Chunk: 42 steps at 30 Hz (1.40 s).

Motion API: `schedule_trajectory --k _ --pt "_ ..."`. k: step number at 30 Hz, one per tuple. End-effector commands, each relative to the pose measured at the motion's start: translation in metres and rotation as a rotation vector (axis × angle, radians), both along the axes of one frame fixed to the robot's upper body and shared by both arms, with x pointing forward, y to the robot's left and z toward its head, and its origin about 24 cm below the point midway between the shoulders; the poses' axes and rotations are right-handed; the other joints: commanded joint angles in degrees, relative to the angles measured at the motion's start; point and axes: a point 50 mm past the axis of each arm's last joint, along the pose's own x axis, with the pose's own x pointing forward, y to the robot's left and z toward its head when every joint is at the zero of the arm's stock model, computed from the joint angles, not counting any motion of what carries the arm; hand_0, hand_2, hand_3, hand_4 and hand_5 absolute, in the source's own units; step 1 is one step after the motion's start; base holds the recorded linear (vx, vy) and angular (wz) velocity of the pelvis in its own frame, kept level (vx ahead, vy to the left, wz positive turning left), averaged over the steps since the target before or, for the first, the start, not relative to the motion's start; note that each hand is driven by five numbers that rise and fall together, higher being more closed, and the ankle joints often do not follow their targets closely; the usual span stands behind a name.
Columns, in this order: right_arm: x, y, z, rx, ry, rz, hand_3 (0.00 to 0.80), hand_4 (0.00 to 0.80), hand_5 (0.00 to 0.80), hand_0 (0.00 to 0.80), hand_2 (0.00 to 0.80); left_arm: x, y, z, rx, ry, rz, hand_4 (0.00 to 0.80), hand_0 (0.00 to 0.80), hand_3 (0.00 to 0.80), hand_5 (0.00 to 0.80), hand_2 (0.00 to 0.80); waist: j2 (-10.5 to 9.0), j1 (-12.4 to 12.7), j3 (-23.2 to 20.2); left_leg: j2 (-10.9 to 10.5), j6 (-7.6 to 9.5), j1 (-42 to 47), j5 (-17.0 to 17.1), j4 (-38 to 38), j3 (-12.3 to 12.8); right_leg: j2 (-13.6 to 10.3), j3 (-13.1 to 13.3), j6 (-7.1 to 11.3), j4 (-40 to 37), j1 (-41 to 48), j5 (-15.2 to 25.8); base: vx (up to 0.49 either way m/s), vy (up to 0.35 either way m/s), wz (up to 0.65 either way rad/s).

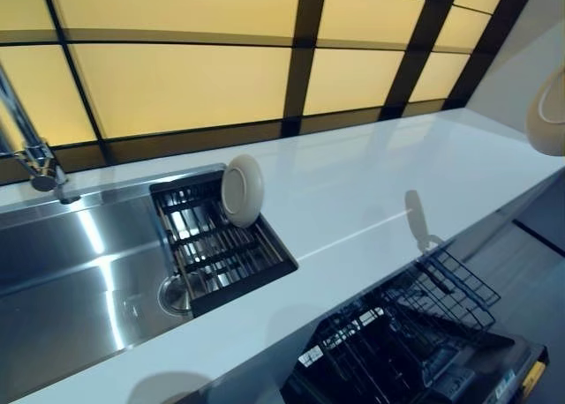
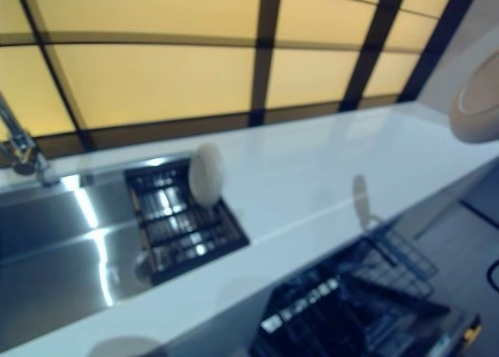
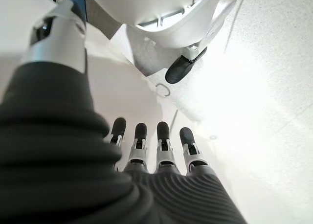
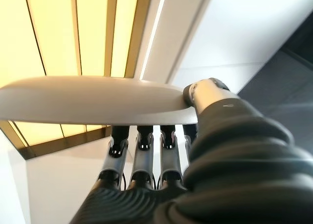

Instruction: Take plates into dishwasher

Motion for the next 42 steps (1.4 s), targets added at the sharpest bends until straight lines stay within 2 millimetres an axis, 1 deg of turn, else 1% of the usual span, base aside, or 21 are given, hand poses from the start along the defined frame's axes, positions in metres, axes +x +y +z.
schedule_trajectory --k 1,2,5,6,8,10,11,13,14,16,18,21,23,24,26,27,30,34,39,40,42 --pt "-0.008 0.01 0.028 -0.034 -0.174 0.063 0.8 0.8 0.8 0.8 0.8 0.02 0.026 0.015 0.062 -0.098 0.025 0.0 0.0 0.0 0.0 0.0 -3.71 4.47 -3.58 -3.25 -0.33 -3.65 -1.76 3.13 -3.27 -7.12 -3.18 0.09 -4.44 5.25 8.84 -0.26 -0.182 -0.04" --pt "-0.006 0.011 0.029 -0.035 -0.178 0.067 0.8 0.8 0.8 0.8 0.8 0.023 0.028 0.017 0.065 -0.109 0.027 0.0 0.0 0.0 0.0 0.0 -4.3 5.25 -3.95 -2.79 -0.31 -4.93 -1.22 3.07 -1.48 -7.75 -3.75 0.77 -4.74 8.11 8.2 -0.201 -0.162 -0.28" --pt "-0.005 0.013 0.03 -0.034 -0.19 0.083 0.8 0.8 0.8 0.8 0.8 0.029 0.029 0.02 0.066 -0.132 0.036 0.0 0.0 0.0 0.0 0.0 -4.91 5.87 -4.8 -2.13 -0.32 -6.47 -0.18 2.71 1.04 -7.38 -4.76 1.18 -6.92 11.42 7.01 -0.186 -0.18 -0.96" --pt "-0.005 0.013 0.03 -0.038 -0.189 0.088 0.8 0.8 0.8 0.8 0.8 0.032 0.03 0.021 0.068 -0.145 0.037 0.0 0.0 0.0 0.0 0.0 -5.15 6.05 -5.21 -1.73 -0.48 -6.9 0.31 2.31 2.03 -6.4 -5.19 1.15 -8.79 12.74 5.68 -0.19 -0.254 -1.34" --pt "-0.004 0.013 0.029 -0.029 -0.19 0.089 0.8 0.8 0.8 0.8 0.8 0.037 0.03 0.023 0.078 -0.159 0.03 0.0 0.0 0.0 0.0 0.0 -5.49 6.0 -5.7 -1.11 -0.95 -7.63 0.86 2.15 2.86 -3.54 -5.43 0.67 -12.41 13.91 2.48 -0.189 -0.32 -1.14" --pt "-0.001 0.014 0.026 -0.036 -0.183 0.101 0.8 0.8 0.8 0.8 0.8 0.038 0.032 0.024 0.098 -0.16 0.027 0.0 0.0 0.0 0.0 0.0 -5.75 6.34 -5.79 0.06 -1.97 -8.51 1.92 2.21 3.59 -1.67 -7.14 0.17 -14.21 14.28 0.76 -0.188 -0.346 -0.62" --pt "0.001 0.016 0.026 -0.037 -0.179 0.118 0.8 0.8 0.8 0.8 0.8 0.039 0.033 0.024 0.106 -0.158 0.022 0.0 0.0 0.0 0.0 0.0 -5.73 6.37 -5.68 0.81 -2.47 -8.98 2.55 2.35 3.83 -0.79 -7.22 -0.18 -14.97 14.54 -0.32 -0.2 -0.383 -0.55" --pt "0.003 0.019 0.023 -0.052 -0.161 0.137 0.8 0.8 0.8 0.8 0.8 0.04 0.031 0.024 0.112 -0.158 0.004 0.0 0.0 0.0 0.0 0.0 -5.58 6.02 -5.19 1.98 -3.88 -9.74 4.1 2.39 3.12 1.16 -6.35 -1.43 -16.78 14.57 -1.57 -0.173 -0.341 -0.47" --pt "0.003 0.02 0.021 -0.059 -0.158 0.139 0.8 0.8 0.8 0.8 0.8 0.041 0.03 0.024 0.105 -0.163 0.002 0.0 0.0 0.0 0.0 0.0 -5.47 5.82 -4.95 2.23 -4.28 -9.93 4.5 2.31 2.77 1.57 -5.92 -1.81 -17.16 14.41 -1.69 -0.153 -0.24 -0.44" --pt "0.007 0.024 0.015 -0.088 -0.132 0.155 0.8 0.8 0.8 0.8 0.8 0.043 0.021 0.022 0.076 -0.184 -0.019 0.0 0.0 0.0 0.0 0.0 -4.87 5.12 -4.07 3.17 -5.5 -10.73 5.66 2.34 1.86 2.97 -4.26 -3.32 -17.83 13.83 -2.09 -0.177 -0.207 -0.27" --pt "0.01 0.029 0.011 -0.155 -0.1 0.152 0.8 0.8 0.8 0.8 0.8 0.045 0.012 0.02 0.055 -0.198 -0.031 0.0 0.0 0.0 0.0 0.0 -4.12 4.66 -3.28 3.62 -6.15 -11.47 6.37 2.67 1.13 3.86 -3.33 -4.41 -18.07 13.38 -2.4 -0.159 -0.134 0.01" --pt "0.014 0.037 0.009 -0.236 -0.046 0.142 0.8 0.8 0.8 0.8 0.8 0.047 0.004 0.018 0.032 -0.204 -0.039 0.0 0.0 0.0 0.0 0.0 -3.26 4.32 -2.35 3.83 -6.58 -12.46 6.26 4.17 -0.14 4.4 -2.82 -5.54 -17.66 12.46 -2.87 -0.149 -0.062 0.0" --pt "0.018 0.04 0.006 -0.29 0.002 0.141 0.8 0.8 0.8 0.8 0.8 0.045 -0.001 0.016 0.015 -0.201 -0.044 0.0 0.0 0.0 0.0 0.0 -2.88 4.53 -1.97 3.52 -6.81 -12.88 5.64 5.54 -2.89 4.29 -2.05 -6.16 -17.16 11.78 -3.2 -0.096 -0.005 0.07" --pt "0.021 0.044 0.006 -0.338 0.036 0.142 0.8 0.8 0.8 0.8 0.8 0.042 -0.002 0.014 0.007 -0.196 -0.033 0.0 0.0 0.0 0.0 0.0 -2.78 4.85 -1.91 3.21 -7.03 -12.81 4.9 6.35 -6.65 4.19 -1.0 -6.68 -16.97 11.12 -3.26 -0.053 0.009 -0.04" --pt "0.023 0.046 0.007 -0.355 0.059 0.157 0.8 0.8 0.8 0.8 0.8 0.041 -0.002 0.014 0.004 -0.193 -0.024 0.0 0.0 0.0 0.0 0.0 -2.6 5.1 -2.05 3.41 -7.26 -12.73 4.86 6.48 -8.7 4.23 -0.45 -7.04 -17.0 10.32 -2.91 -0.053 0.022 -0.17" --pt "0.026 0.047 0.007 -0.407 0.095 0.151 0.8 0.8 0.8 0.8 0.8 0.041 -0.003 0.013 0.0 -0.188 -0.015 0.0 0.0 0.0 0.0 0.0 -2.2 4.82 -2.04 3.66 -7.68 -12.23 4.78 6.17 -9.74 4.14 -0.42 -7.22 -16.91 9.68 -2.91 -0.052 0.038 -0.15" --pt "0.029 0.051 0.004 -0.483 0.149 0.139 0.8 0.8 0.8 0.8 0.8 0.043 -0.004 0.013 -0.004 -0.188 -0.01 0.0 0.0 0.0 0.0 0.0 -1.54 4.22 -1.89 4.08 -8.07 -11.77 5.17 5.35 -9.84 4.18 -0.83 -7.4 -16.51 8.75 -3.04 -0.065 0.04 0.0" --pt "0.034 0.058 -0.008 -0.595 0.253 0.152 0.8 0.8 0.8 0.8 0.8 0.044 -0.002 0.013 -0.001 -0.19 0.004 0.0 0.0 0.0 0.0 0.0 -1.0 3.53 -1.66 4.2 -8.47 -11.15 5.75 4.08 -9.81 4.26 -1.38 -7.38 -16.22 7.97 -3.07 -0.041 0.035 0.07" --pt "0.04 0.07 -0.028 -0.677 0.372 0.241 0.8 0.8 0.8 0.8 0.8 0.047 0.0 0.015 0.003 -0.198 0.002 0.0 0.0 0.0 0.0 0.0 -0.87 3.62 -1.38 4.31 -8.76 -10.95 6.31 3.32 -10.06 4.52 -2.09 -7.43 -15.89 7.6 -3.17 -0.025 0.006 0.05" --pt "0.042 0.077 -0.033 -0.742 0.405 0.25 0.8 0.8 0.8 0.8 0.8 0.049 0.0 0.015 0.0 -0.2 -0.002 0.0 0.0 0.0 0.0 0.0 -0.85 3.71 -1.19 4.32 -8.8 -10.83 6.56 2.96 -10.18 4.7 -2.21 -7.46 -15.83 7.6 -3.18 -0.022 0.001 0.05" --pt "0.045 0.084 -0.042 -0.796 0.454 0.273 0.8 0.8 0.8 0.8 0.8 0.052 -0.002 0.016 -0.004 -0.205 -0.012 0.0 0.0 0.0 0.0 0.0 -0.89 3.98 -0.95 4.39 -8.82 -10.77 6.8 2.71 -10.32 4.79 -2.47 -7.4 -15.78 7.62 -3.13 -0.024 -0.009 0.04"
